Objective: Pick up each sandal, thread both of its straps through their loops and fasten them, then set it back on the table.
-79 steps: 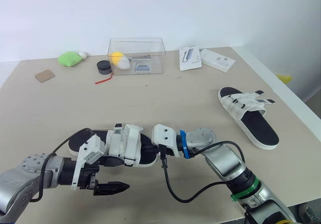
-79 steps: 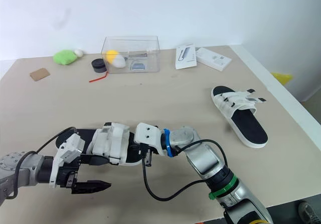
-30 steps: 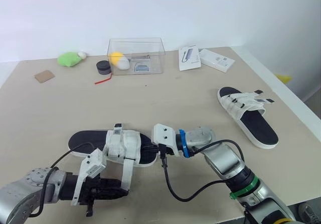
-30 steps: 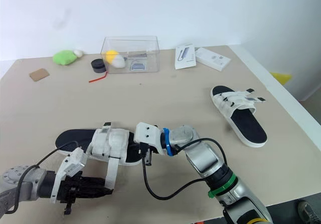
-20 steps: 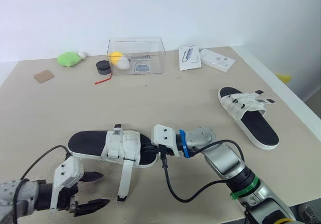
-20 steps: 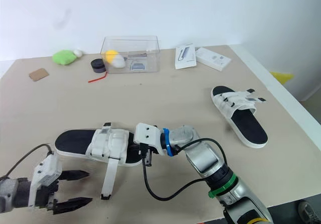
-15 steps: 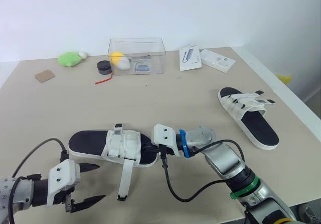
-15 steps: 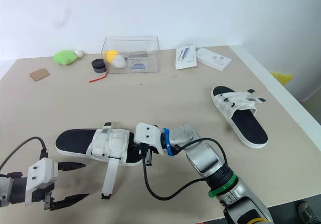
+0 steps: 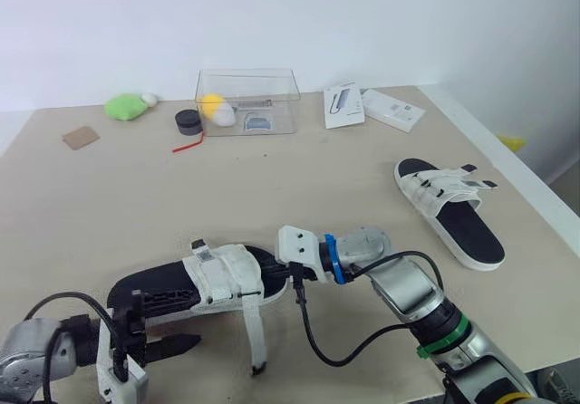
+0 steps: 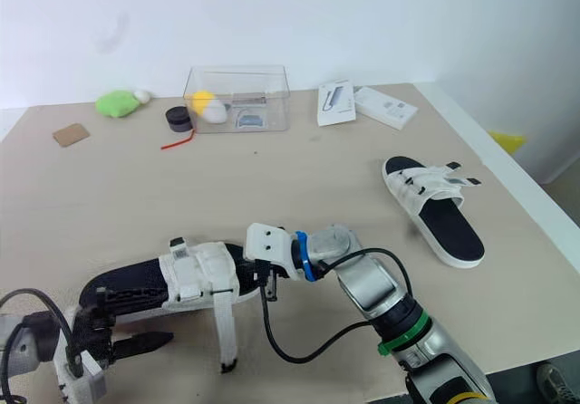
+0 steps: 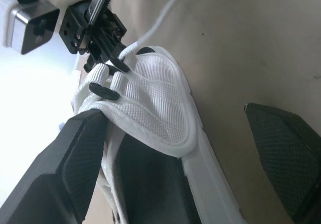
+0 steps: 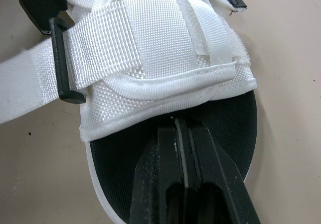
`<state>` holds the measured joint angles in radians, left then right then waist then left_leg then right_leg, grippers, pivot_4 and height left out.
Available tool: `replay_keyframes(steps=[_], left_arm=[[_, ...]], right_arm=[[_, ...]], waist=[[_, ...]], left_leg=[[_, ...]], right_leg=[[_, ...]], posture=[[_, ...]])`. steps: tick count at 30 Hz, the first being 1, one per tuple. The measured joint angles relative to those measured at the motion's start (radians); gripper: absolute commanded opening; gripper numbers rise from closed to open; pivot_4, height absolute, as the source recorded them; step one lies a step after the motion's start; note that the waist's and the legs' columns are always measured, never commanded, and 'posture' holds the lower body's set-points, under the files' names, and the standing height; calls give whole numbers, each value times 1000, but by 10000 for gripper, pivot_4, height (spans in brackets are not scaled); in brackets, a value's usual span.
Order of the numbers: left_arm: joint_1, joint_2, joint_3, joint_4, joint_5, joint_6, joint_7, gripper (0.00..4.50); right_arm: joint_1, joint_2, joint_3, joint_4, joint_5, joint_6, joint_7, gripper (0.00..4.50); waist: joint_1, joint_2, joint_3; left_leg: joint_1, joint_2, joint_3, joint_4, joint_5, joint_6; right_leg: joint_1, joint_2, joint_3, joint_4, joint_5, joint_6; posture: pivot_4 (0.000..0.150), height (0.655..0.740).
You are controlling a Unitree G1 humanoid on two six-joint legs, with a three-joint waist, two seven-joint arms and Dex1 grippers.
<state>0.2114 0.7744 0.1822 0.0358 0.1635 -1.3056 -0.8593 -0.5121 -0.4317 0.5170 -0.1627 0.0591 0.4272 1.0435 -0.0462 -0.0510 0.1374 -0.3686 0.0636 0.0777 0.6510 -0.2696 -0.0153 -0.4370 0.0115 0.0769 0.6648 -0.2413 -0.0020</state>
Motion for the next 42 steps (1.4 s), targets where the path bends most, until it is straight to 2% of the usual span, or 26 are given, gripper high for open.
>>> replay_keyframes(steps=[9, 14, 18, 23, 28, 36, 42], left_arm=[[-87, 64, 33, 223, 105, -74, 162, 44543], [-76, 69, 37, 249, 142, -89, 241, 44543], [-28, 70, 57, 197, 144, -95, 287, 44543], [58, 73, 123, 9, 110, -110, 346, 44543], [122, 59, 34, -168, 143, -80, 339, 44543], [33, 10, -88, -183, 291, -17, 330, 44543], [8, -9, -114, -168, 329, 5, 359, 44543]], right_arm=[[3, 1, 7, -10, -5, 0, -6, 0], [4, 1, 8, -12, -4, 1, -6, 0], [4, 1, 8, -12, -4, 2, -5, 0], [5, 0, 7, -13, -4, 2, -5, 0], [4, 0, 6, -12, -4, 7, -1, 0], [8, -8, 5, -33, -4, 25, -1, 0], [17, -18, 4, -56, -3, 41, -1, 0]], waist=[[0, 0, 0], [0, 1, 0], [0, 1, 0], [0, 1, -1], [0, 3, -1], [0, 4, -2], [0, 4, -2]], left_leg=[[1, 1, 0, 1, 0, 0], [0, 1, 1, 0, 0, 0], [0, 1, 1, 0, 0, 0], [0, 1, 1, 0, 0, 0], [1, 0, 2, 0, 0, -1], [1, 0, 1, 0, 0, -1], [0, -2, 2, 0, -3, -1]], right_leg=[[0, 1, -1, 0, 1, 0], [0, 0, -1, 0, 1, 0], [0, 0, -1, 0, 0, 0], [0, -1, -1, 0, 0, 0], [0, 0, 0, 0, 0, 0], [1, 1, 0, 0, 0, 0], [1, -1, 1, 0, 0, -2]], posture=[[1500, 7400], [1500, 7400], [1500, 7400], [1500, 7400], [1500, 7400], [1500, 7400], [1500, 7400]])
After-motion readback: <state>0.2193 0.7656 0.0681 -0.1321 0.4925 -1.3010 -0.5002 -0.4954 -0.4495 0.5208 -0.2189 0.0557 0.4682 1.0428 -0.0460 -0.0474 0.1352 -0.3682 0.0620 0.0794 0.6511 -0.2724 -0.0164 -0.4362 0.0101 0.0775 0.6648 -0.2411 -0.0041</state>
